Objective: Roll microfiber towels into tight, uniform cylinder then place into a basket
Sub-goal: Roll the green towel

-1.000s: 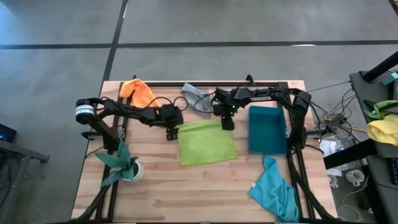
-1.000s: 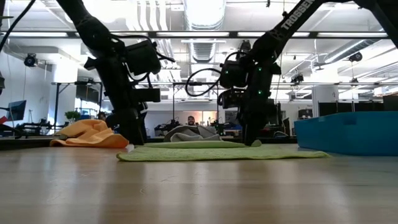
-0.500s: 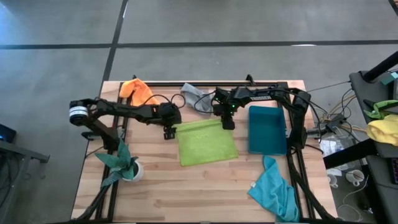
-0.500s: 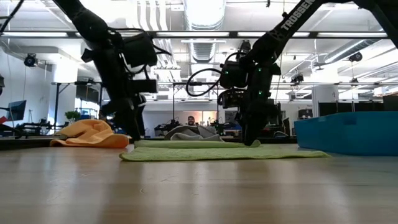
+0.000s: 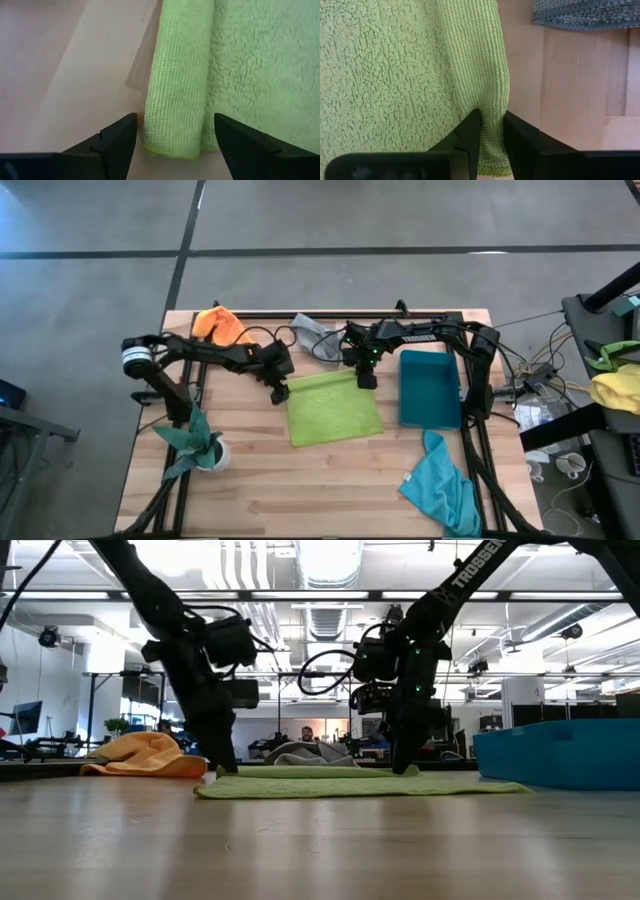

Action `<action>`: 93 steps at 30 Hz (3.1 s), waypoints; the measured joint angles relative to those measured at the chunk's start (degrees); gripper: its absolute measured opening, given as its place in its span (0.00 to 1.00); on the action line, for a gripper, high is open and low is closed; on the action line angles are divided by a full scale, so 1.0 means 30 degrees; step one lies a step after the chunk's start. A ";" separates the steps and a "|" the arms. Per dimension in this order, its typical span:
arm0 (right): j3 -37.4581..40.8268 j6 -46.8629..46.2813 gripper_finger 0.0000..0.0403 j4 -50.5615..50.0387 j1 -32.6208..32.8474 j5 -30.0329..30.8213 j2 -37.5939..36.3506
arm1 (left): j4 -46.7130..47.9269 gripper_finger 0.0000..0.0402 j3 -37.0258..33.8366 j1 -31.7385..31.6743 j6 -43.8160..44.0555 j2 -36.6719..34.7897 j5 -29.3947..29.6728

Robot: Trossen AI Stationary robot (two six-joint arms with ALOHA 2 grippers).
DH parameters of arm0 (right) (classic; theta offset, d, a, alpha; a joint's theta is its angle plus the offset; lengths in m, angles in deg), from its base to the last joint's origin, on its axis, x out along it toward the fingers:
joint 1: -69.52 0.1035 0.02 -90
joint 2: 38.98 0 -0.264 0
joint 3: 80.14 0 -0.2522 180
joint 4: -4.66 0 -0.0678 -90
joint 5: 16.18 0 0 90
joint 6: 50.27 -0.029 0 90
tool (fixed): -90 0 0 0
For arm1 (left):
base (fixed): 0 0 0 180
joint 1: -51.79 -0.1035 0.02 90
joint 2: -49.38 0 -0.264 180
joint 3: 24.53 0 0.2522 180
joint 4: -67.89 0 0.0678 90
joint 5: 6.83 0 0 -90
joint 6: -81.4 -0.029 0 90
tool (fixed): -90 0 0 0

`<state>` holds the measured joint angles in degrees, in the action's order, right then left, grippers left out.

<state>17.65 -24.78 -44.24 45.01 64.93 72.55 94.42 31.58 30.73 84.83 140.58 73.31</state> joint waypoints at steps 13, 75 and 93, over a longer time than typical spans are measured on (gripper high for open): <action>0.0004 -0.0007 0.17 -0.0025 0.0000 -0.0007 0.0007 | -0.0285 0.19 -0.0036 0.0013 -0.0893 0.0473 0.0260; 0.5058 0.3084 0.02 0.7433 0.5355 1.4324 -0.2393 | -0.1181 0.00 -0.1237 0.3080 -1.1472 -0.1284 0.9517; 0.5085 0.4168 0.12 0.7380 0.5275 1.2254 -0.1771 | -0.1849 0.03 -0.1632 0.3102 -1.1407 -0.0467 0.8316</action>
<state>32.91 -12.27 -22.10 60.83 101.70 67.24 88.88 26.69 40.04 50.61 139.18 98.26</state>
